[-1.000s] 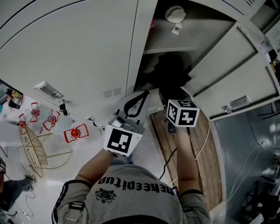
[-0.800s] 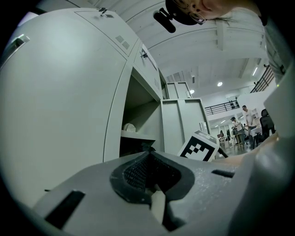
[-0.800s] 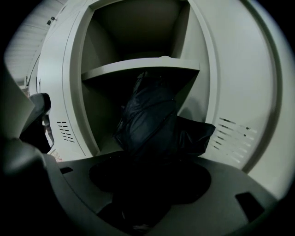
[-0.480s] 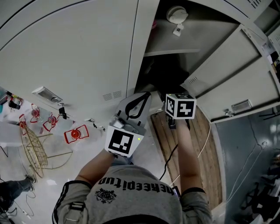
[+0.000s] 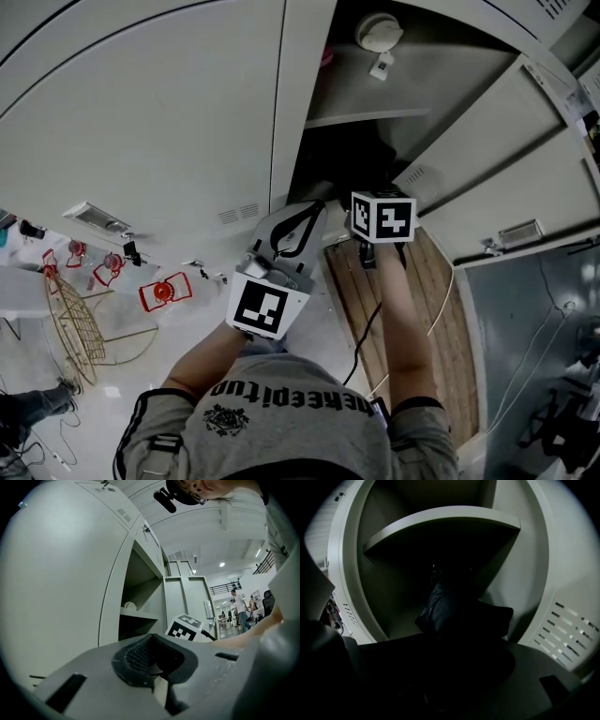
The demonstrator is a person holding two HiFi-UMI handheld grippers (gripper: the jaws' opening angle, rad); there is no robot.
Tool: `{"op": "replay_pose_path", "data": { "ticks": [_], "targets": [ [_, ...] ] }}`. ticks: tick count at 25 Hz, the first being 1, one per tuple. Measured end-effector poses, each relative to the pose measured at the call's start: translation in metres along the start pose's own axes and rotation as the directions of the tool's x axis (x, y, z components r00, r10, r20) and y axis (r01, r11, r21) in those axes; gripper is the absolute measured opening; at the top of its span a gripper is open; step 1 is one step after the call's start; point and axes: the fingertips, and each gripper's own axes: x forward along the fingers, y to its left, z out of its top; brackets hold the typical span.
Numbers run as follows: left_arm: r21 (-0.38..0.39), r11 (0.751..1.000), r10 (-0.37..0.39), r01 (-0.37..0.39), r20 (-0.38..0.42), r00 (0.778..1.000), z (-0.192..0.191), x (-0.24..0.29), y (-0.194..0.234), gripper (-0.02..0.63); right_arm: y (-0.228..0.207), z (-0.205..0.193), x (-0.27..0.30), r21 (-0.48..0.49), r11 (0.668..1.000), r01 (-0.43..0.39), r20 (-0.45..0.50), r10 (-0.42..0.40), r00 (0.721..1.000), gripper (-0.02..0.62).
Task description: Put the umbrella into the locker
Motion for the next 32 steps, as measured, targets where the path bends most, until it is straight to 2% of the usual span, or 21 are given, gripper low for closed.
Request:
{"op": "replay_pose_path", "data": {
  "ticks": [16, 22, 25, 27, 32],
  "targets": [
    [0.025, 0.999, -0.021, 0.021, -0.002, 1.0, -0.001, 0.018, -0.001, 0.005, -0.011, 0.02, 0.015, -0.011, 1.0, 0.0, 0.003, 0.0, 1.0, 0.273],
    [0.021, 0.999, -0.026, 0.026, -0.008, 1.0, -0.003, 0.024, -0.002, 0.005, -0.016, 0.037, 0.016, -0.019, 1.0, 0.022, 0.05, -0.021, 0.999, 0.268],
    [0.015, 0.999, -0.03, 0.03, -0.007, 1.0, -0.003, 0.026, -0.003, 0.005, -0.019, 0.062, 0.009, -0.043, 0.998, 0.052, 0.119, -0.047, 0.992, 0.193],
    [0.017, 0.999, -0.036, 0.036, -0.006, 0.999, -0.003, 0.028, -0.005, 0.005, -0.018, 0.07, 0.008, -0.05, 0.997, 0.061, 0.133, -0.054, 0.99, 0.087],
    [0.02, 0.998, -0.055, 0.055, 0.003, 0.998, 0.0, 0.031, -0.01, 0.005, -0.015, 0.068, 0.01, -0.059, 0.998, 0.027, 0.118, -0.019, 0.993, 0.086]
  ]
}}
